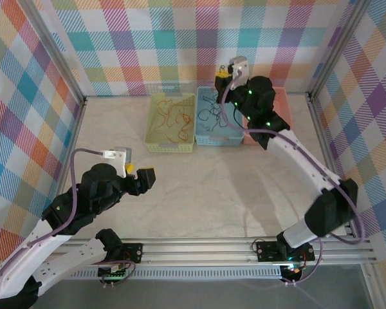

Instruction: Untangle the cables

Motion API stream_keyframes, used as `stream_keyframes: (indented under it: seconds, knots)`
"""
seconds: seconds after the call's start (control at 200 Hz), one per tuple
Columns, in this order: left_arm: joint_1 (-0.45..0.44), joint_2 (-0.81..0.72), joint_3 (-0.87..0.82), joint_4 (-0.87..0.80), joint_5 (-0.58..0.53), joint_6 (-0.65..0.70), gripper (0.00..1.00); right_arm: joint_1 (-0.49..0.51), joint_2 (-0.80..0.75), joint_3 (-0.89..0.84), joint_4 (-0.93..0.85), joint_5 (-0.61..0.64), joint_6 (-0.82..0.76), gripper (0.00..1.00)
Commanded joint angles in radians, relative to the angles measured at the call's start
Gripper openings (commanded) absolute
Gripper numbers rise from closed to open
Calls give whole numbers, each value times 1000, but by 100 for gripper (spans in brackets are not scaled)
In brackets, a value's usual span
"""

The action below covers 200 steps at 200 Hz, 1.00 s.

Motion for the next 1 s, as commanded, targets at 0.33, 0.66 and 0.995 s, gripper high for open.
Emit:
stream_keyframes:
  seconds: [0.33, 0.66, 0.995]
  knots:
    - [-4, -14, -43, -120, -141, -149, 80, -85, 388, 193, -89, 51, 169, 6]
    - [56, 9, -151, -166, -344, -342, 84, -75, 199, -144, 1, -63, 226, 59]
    - [592, 272, -285, 176, 178, -369, 83, 48, -156, -605, 190, -95, 180, 58]
